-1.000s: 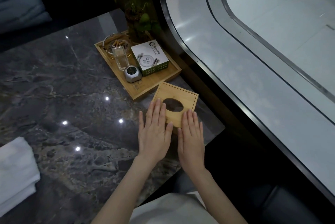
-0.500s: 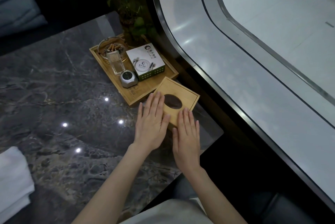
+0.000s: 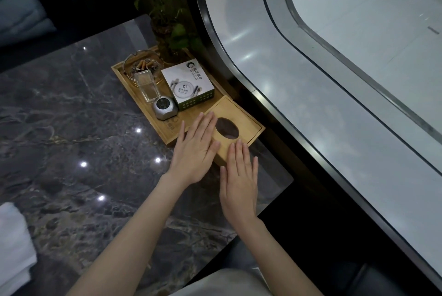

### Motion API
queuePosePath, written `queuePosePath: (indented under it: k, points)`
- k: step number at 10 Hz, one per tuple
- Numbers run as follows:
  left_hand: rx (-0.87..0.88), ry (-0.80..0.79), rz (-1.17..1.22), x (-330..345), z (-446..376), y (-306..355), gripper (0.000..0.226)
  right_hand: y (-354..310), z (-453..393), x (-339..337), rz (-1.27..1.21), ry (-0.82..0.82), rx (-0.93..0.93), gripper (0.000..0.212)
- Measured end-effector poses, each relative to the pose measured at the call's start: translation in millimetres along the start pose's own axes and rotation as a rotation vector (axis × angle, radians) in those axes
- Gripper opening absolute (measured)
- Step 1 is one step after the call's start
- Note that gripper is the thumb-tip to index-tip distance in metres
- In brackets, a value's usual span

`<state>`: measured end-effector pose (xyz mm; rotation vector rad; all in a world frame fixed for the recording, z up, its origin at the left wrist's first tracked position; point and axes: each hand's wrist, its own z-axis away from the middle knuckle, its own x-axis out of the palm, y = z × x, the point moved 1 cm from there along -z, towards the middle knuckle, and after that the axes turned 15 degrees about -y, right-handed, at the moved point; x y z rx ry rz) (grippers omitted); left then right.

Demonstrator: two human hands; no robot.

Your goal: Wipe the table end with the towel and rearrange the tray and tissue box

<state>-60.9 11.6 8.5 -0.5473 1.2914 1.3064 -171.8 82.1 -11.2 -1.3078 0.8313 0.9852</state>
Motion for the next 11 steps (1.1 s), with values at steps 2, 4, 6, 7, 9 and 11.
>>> queuePosePath:
  k: [2,4,6,7,9,11]
  points:
    - [0.032,-0.003,0.008,-5,-7,-4,0.063,-2,-4,3,0.009,0.014,0.017,0.05]
    - [0.063,-0.023,-0.044,-9,-16,-9,0.062,-5,-9,3,0.024,0.003,0.04,0.051]
    - [0.084,-0.033,-0.086,-12,-24,-12,0.061,-7,-13,0,0.05,0.007,0.06,0.054]
    - [0.084,-0.029,-0.078,-13,-24,-10,0.062,-6,-13,-1,0.074,-0.012,0.059,0.053]
    - [0.051,-0.078,-0.123,-16,-23,-8,0.061,-2,-13,-11,0.086,-0.046,0.02,0.054]
    - [-0.031,-0.092,0.006,-25,-9,9,0.056,-13,-20,-36,-0.063,-0.071,-0.005,0.054]
